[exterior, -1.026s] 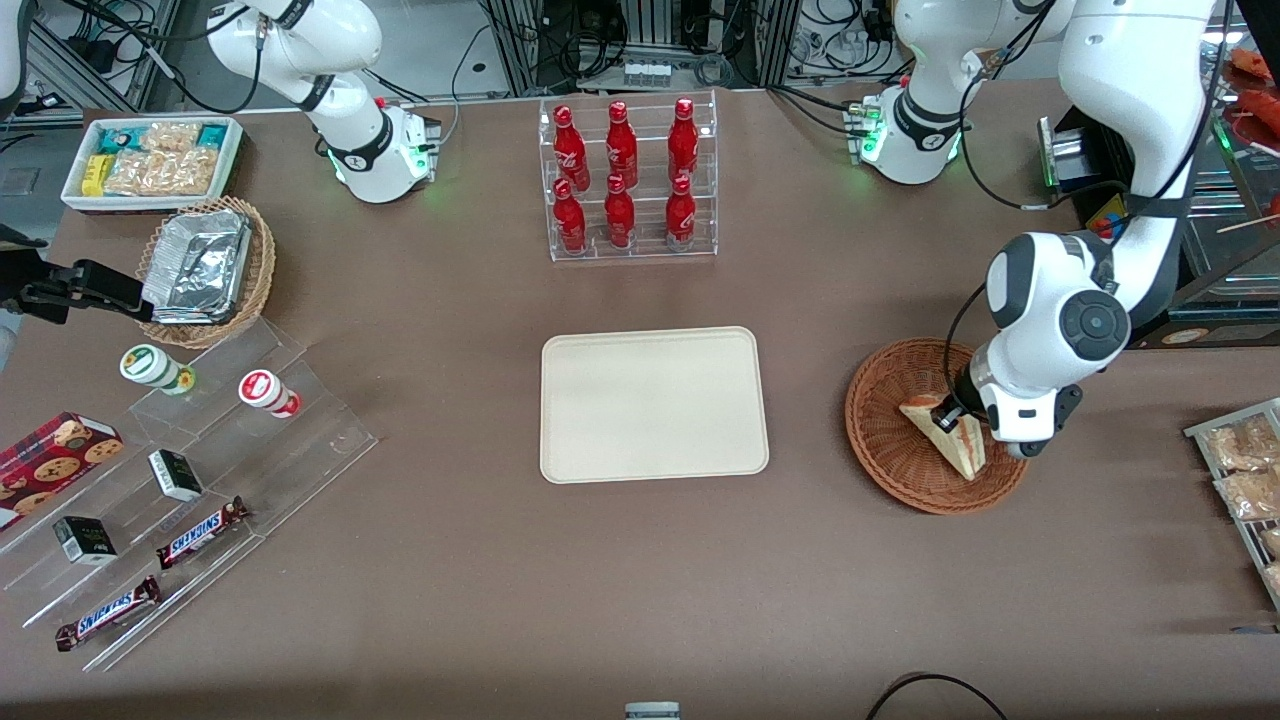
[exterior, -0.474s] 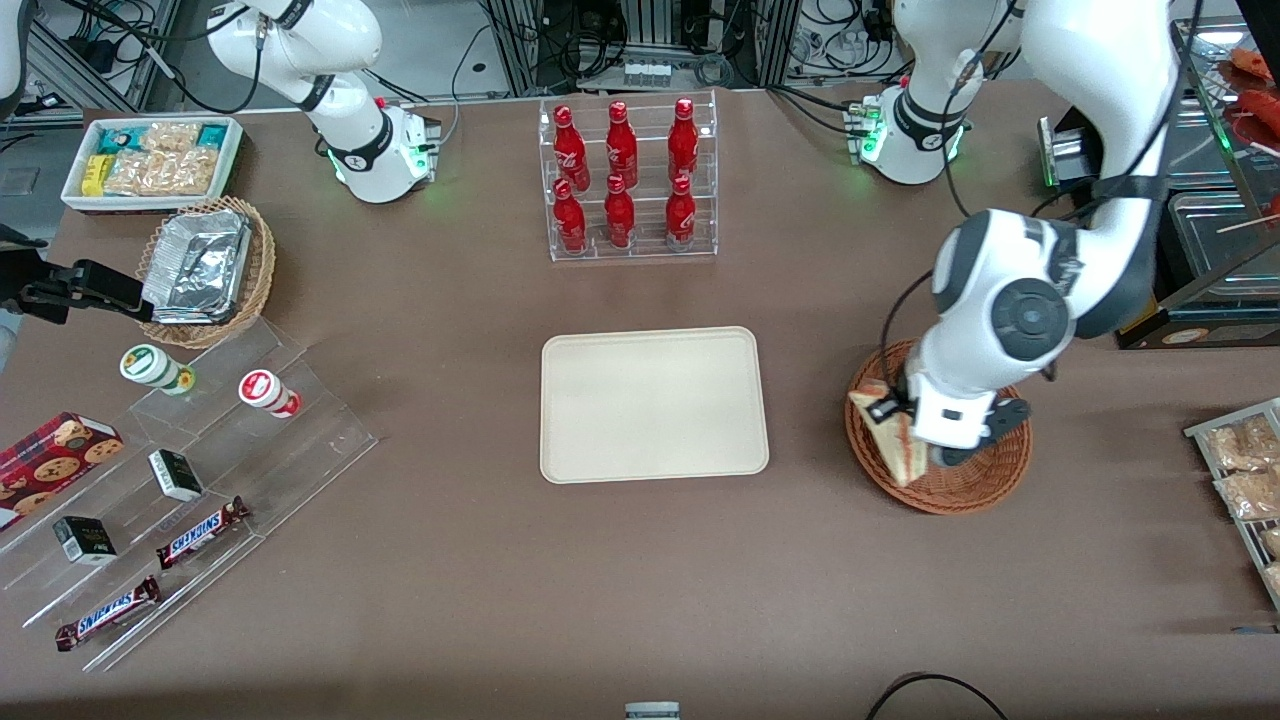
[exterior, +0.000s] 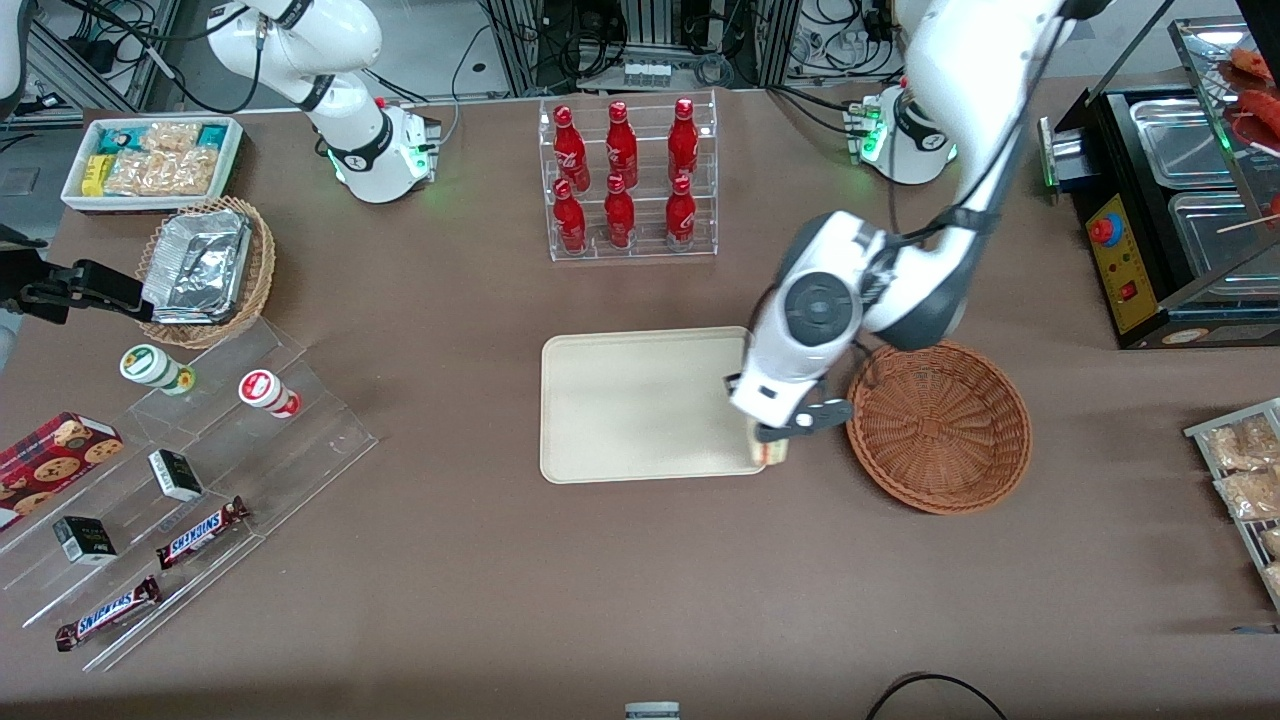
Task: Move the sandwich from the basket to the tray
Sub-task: 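Carry the sandwich over to the cream tray with the left gripper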
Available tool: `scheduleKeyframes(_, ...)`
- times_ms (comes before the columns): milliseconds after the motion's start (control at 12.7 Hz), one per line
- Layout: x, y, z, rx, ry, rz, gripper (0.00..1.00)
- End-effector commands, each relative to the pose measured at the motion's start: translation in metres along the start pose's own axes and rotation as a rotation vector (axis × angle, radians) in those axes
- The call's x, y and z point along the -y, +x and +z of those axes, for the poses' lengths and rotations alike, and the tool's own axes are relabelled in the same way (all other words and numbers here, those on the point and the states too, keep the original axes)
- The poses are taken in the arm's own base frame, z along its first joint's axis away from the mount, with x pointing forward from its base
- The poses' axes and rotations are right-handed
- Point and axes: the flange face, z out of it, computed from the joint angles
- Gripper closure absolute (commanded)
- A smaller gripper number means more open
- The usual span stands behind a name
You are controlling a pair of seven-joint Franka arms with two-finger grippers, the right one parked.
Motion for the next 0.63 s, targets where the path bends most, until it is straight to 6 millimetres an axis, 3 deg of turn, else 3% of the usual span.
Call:
scheduleKeyframes(0,-0.046,-0.004,0.018,0.000,-0.006,0.006,1.00)
scheduleKeyframes(237,-0.086,-0.026,0.037,-0.003,-0.009,-0.014,1.00)
scheduleKeyframes(553,-0.116,-0.040,0.057,-0.003,-0.010,-0.038,1.00)
